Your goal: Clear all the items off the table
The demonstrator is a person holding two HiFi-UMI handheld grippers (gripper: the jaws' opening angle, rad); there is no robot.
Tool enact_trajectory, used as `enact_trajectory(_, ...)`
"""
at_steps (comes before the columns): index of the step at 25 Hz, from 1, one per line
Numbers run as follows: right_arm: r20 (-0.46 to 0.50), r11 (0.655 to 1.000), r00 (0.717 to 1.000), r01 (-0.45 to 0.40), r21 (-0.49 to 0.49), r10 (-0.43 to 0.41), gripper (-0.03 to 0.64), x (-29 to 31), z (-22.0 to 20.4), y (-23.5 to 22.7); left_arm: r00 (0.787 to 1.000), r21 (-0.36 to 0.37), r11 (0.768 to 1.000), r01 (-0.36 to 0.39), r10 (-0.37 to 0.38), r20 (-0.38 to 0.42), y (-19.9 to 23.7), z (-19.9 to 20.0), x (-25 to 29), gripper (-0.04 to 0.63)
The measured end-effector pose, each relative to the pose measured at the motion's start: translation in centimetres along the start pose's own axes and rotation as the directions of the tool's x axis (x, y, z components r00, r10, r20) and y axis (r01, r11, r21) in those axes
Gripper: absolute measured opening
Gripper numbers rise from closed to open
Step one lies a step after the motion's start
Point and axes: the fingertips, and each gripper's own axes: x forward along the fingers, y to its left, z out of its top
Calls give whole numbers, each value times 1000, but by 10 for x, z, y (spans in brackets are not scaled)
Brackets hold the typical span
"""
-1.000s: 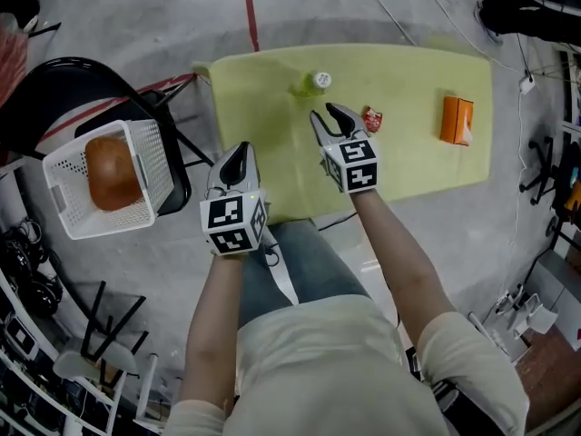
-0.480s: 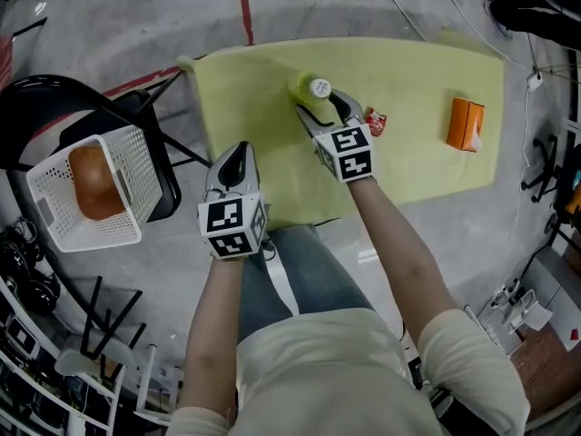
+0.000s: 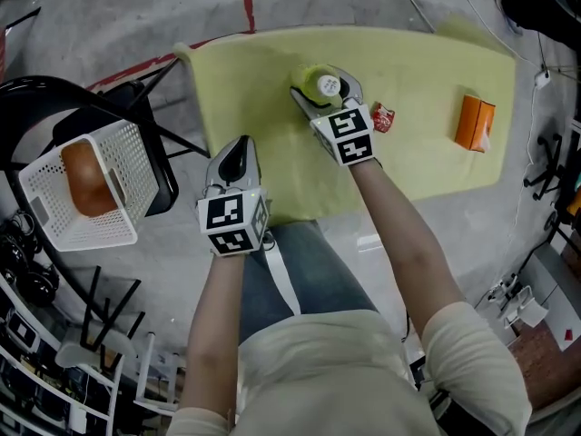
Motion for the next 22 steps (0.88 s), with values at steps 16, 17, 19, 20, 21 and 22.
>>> enact_trajectory(16, -27, 997, 999, 21, -78, -23, 279, 8, 3, 3, 1000, -34, 999, -3, 3, 3, 4, -3, -6, 9)
enact_trajectory(17, -28, 997, 999, 21, -78, -23, 278, 6, 3, 5, 1000, -32, 999, -3, 3, 5, 4, -3, -8, 9)
enact_trajectory(19, -28, 997, 999, 19, -76, -22, 275, 1, 4, 9, 1000, -31, 1000, -4, 5, 12, 5, -1, -12, 9)
enact_trajectory(20, -27, 997, 999, 19, -74, -21, 275, -2, 4, 12, 1000, -33, 999, -6, 6, 17, 5, 1, -14, 9)
enact_trajectory(21, -27, 997, 999, 20, -72, -22, 275, -5, 5, 15, 1000, -37, 999, -7, 8, 21, 6, 2, -17, 9)
enact_trajectory(22, -26, 997, 999, 22, -71, -24, 275, -8, 5, 18, 1000, -41, 999, -8, 9, 25, 7, 3, -19, 9)
